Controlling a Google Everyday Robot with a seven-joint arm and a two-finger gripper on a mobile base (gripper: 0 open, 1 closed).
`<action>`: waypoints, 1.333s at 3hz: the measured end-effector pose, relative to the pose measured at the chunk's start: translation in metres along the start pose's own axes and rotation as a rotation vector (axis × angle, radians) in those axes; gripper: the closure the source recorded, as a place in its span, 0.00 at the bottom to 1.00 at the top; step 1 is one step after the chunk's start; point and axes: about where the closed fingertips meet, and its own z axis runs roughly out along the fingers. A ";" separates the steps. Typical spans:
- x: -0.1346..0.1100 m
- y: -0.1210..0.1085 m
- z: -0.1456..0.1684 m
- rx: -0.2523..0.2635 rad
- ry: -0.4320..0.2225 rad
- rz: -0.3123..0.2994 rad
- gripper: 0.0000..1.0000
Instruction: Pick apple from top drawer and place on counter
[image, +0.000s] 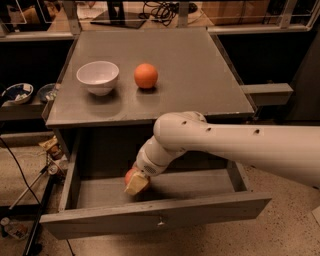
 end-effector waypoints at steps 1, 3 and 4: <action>0.003 -0.011 -0.018 0.020 0.029 0.008 1.00; 0.017 -0.035 -0.077 0.072 0.097 0.064 1.00; 0.020 -0.035 -0.081 0.079 0.103 0.074 1.00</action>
Offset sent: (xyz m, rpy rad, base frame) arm 0.0315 -0.0691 0.0636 -0.1202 -0.0216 -0.1013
